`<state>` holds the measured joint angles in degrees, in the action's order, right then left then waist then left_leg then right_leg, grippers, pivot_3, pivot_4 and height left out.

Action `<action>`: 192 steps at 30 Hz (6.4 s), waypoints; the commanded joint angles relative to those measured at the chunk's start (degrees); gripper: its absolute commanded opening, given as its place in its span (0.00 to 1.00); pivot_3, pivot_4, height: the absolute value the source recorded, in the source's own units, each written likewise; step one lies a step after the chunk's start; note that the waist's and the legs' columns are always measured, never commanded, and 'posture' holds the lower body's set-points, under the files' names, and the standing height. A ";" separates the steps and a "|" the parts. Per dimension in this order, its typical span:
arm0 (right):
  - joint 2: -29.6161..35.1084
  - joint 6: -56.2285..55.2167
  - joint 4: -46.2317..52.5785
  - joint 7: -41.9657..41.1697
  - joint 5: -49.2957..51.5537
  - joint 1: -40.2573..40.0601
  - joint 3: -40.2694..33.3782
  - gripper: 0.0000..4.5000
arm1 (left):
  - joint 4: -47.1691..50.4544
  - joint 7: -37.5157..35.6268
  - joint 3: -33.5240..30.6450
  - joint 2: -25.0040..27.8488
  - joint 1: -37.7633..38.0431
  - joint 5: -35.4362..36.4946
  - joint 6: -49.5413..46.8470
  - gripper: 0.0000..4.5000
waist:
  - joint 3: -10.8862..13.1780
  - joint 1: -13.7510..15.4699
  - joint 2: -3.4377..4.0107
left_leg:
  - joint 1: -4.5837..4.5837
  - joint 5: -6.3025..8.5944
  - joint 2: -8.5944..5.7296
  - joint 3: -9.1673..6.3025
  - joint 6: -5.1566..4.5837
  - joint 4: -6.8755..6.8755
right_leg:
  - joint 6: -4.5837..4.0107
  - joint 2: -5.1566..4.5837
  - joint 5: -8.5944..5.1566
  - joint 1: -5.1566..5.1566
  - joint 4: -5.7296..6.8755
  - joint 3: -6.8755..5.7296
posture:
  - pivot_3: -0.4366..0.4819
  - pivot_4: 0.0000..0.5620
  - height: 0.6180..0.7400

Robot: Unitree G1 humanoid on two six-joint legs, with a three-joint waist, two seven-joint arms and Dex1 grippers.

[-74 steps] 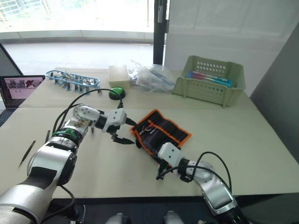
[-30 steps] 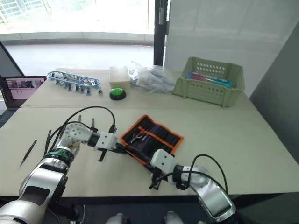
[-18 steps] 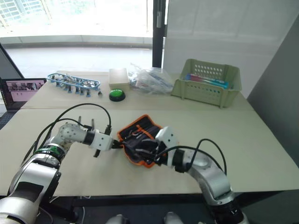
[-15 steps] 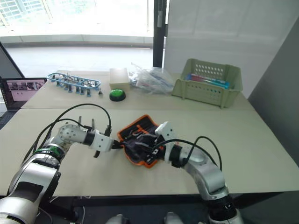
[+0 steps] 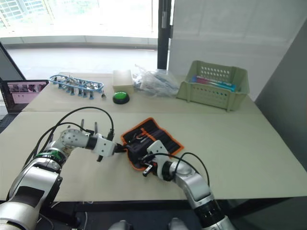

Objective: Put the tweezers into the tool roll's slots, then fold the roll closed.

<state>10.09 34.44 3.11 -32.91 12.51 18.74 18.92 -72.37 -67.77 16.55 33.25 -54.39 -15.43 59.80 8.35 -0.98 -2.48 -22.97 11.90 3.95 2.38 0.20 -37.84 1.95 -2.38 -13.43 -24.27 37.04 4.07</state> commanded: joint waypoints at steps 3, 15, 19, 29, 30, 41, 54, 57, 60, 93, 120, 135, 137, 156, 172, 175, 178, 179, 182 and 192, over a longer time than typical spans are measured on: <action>-0.01 5.08 -3.92 1.62 -1.53 -0.47 1.34 0.00 | -0.44 -12.74 -3.99 -0.01 -1.17 6.64 -9.61 0.34 | -0.03 -0.34 0.01 | 0.06 0.00 0.01 0.00 0.00 0.00 | -0.02 0.00 -0.01 0.02 0.02 0.00 | 0.48 0.27 1.00; 0.05 5.35 -4.47 0.72 -1.53 0.24 1.90 0.00 | 14.68 -23.22 -16.38 0.87 -1.78 27.70 -59.08 0.86 | -0.02 -1.67 0.00 | -0.02 0.00 0.01 -0.17 0.00 0.00 | -0.01 0.03 -0.06 0.00 0.04 -0.06 | 0.48 0.27 1.00; 0.22 5.42 -4.21 0.28 -1.39 0.33 2.06 0.00 | 23.20 -14.31 -19.13 -2.58 3.20 29.54 -65.25 0.57 | -0.02 -1.64 0.01 | 0.01 0.00 0.01 -0.19 0.00 0.01 | 0.00 0.03 -0.06 0.03 0.03 -0.06 | 0.48 0.27 1.00; 1.14 7.21 -0.57 -0.50 -0.63 0.85 1.55 0.00 | 37.27 1.98 -15.59 -7.51 18.40 24.59 -68.18 0.01 | -0.02 -1.51 0.01 | -0.11 0.00 0.00 -0.19 0.00 0.05 | -0.01 0.03 -0.06 -0.07 -0.01 -0.05 | 0.48 0.27 1.00; 1.22 7.59 0.00 -0.59 -0.46 0.95 1.45 0.00 | 36.55 3.51 -14.67 -7.33 19.67 22.95 -66.75 0.01 | -0.02 -1.46 0.02 | -0.11 0.00 0.00 -0.19 0.00 0.05 | -0.01 0.02 -0.06 -0.06 -0.02 -0.05 | 0.48 0.27 1.00; -2.69 6.56 3.19 -0.54 3.27 7.12 -2.91 0.00 | 29.39 8.71 -9.02 -6.29 24.16 16.00 -53.44 0.01 | -0.25 -1.47 0.33 | 0.11 0.01 -0.01 -0.16 0.01 0.12 | -0.36 -0.04 -0.23 0.07 -0.10 -0.05 | 0.48 0.27 1.00; -10.10 -5.00 -19.66 1.55 -3.60 15.54 0.25 0.00 | 29.13 9.25 -9.58 -5.92 24.59 17.13 -52.29 0.01 | -0.35 -1.69 0.48 | 0.24 0.01 -0.03 -0.16 0.01 0.17 | -0.36 -0.03 -0.18 0.09 -0.08 -0.04 | 0.48 0.27 1.00; -10.08 -5.99 -23.63 1.23 -5.49 14.96 1.46 0.00 | 29.63 9.41 -9.40 -5.30 25.28 16.64 -51.06 0.01 | -0.40 -1.77 0.49 | 0.37 0.01 -0.03 -0.16 0.02 0.28 | -0.42 -0.02 -0.17 0.12 -0.07 -0.04 | 0.48 0.27 1.00; -8.99 -4.39 -22.15 -0.99 -5.25 12.60 2.12 0.00 | 29.40 10.25 -9.39 -4.62 25.34 16.08 -49.83 0.01 | -0.56 -1.89 0.53 | 0.65 0.01 -0.11 -0.15 0.02 0.59 | -0.44 -0.04 -0.19 0.22 -0.13 0.06 | 0.48 0.27 1.00; 1.51 3.85 18.57 -5.07 10.63 -7.66 -8.62 0.00 | 45.46 1.73 -19.29 -0.41 29.97 34.63 -56.30 0.01 | -0.51 -2.61 0.41 | 0.52 0.07 -0.10 -0.19 0.12 1.76 | -0.59 0.01 -0.24 -0.27 -0.84 -0.02 | 0.48 0.27 1.00; 23.04 -18.45 1.33 -16.38 20.51 -35.11 -59.42 1.00 | 44.62 7.57 -74.95 14.36 80.01 46.18 -61.87 1.00 | -0.06 -1.31 0.02 | 0.23 0.98 0.00 0.25 0.61 1.85 | -0.82 -0.32 -1.26 -0.69 -1.07 -0.08 | 0.48 0.27 1.00; 32.90 1.34 24.32 -18.87 32.20 -12.51 -34.91 1.00 | 49.58 13.77 -70.06 7.47 78.67 47.09 -65.19 1.00 | -0.03 -1.39 -0.08 | 0.72 1.04 0.10 0.39 0.71 1.84 | -0.98 -0.24 -0.89 -0.70 -0.84 -0.06 | 0.48 0.27 1.00; 34.44 2.79 25.29 -21.30 33.41 -9.56 -31.69 1.00 | 49.20 15.16 -68.10 7.45 76.48 46.27 -65.03 1.00 | -0.08 -0.65 -0.22 | 0.62 0.96 0.14 0.37 0.58 1.84 | -1.01 -0.21 -0.90 -0.72 -0.84 -0.13 | 0.48 0.27 1.00; 36.40 4.73 28.09 -26.11 35.42 -1.09 -24.67 1.00 | 28.17 15.17 -48.14 13.01 53.94 35.26 -59.54 0.67 | -0.17 1.06 0.28 | 0.33 0.98 0.11 0.42 0.61 1.36 | -0.88 -0.25 -0.52 -0.74 -0.57 -0.19 | 0.48 0.27 1.00; 34.94 3.61 27.72 -24.36 34.00 -1.43 -24.32 1.00 | 27.74 17.63 -48.85 14.50 53.02 36.06 -58.54 0.01 | -0.24 1.17 0.46 | 0.66 0.98 0.09 0.45 0.61 1.11 | -0.77 -0.25 -0.59 -0.54 -0.22 -0.14 | 0.48 0.27 1.00; 34.72 3.17 27.39 -24.16 33.33 -1.55 -24.00 1.00 | 29.57 17.79 -49.85 13.98 53.21 37.19 -57.84 0.01 | -0.24 1.08 0.45 | 0.66 0.98 0.11 0.44 0.60 1.11 | -0.76 -0.23 -0.60 -0.55 -0.19 -0.14 | 0.48 0.27 1.00; 34.47 3.04 27.16 -24.18 32.95 -1.67 -23.80 1.00 | 30.42 17.06 -50.95 13.70 53.45 38.53 -57.07 0.01 | -0.24 1.02 0.44 | 0.65 0.98 0.12 0.44 0.61 1.11 | -0.76 -0.24 -0.59 -0.55 -0.19 -0.14 | 0.48 0.27 1.00; 34.41 3.03 27.13 -24.16 32.88 -1.79 -23.80 1.00 | 31.25 16.94 -51.29 13.65 53.83 38.98 -57.09 0.01 | -0.24 0.99 0.43 | 0.65 0.98 0.12 0.44 0.61 1.11 | -0.77 -0.24 -0.59 -0.55 -0.20 -0.14 | 0.48 0.27 1.00; 34.35 2.74 26.72 -24.01 32.33 -2.13 -23.90 1.00 | 33.87 17.20 -52.36 13.52 54.68 40.12 -57.46 0.01 | -0.21 0.84 0.32 | 0.62 0.98 0.12 0.44 0.61 1.10 | -0.82 -0.24 -0.56 -0.55 -0.21 -0.14 | 0.48 0.27 1.00; 27.63 1.57 18.72 -10.59 20.48 -1.51 -20.00 0.94 | 76.65 24.58 -55.01 11.62 61.27 51.51 -74.14 0.00 | -0.19 0.19 -0.60 | 0.33 0.98 0.16 0.43 0.61 1.04 | -0.88 -0.25 -0.51 -0.75 -0.24 -0.13 | 0.48 0.27 1.00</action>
<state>38.30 37.54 22.90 -46.28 34.71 16.32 -0.54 -1.73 -44.35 -37.96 44.70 6.91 33.51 -11.86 8.16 -0.79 -3.08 -22.62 12.88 4.10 2.82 0.81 -36.80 1.08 -2.62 -13.93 -25.02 36.81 3.96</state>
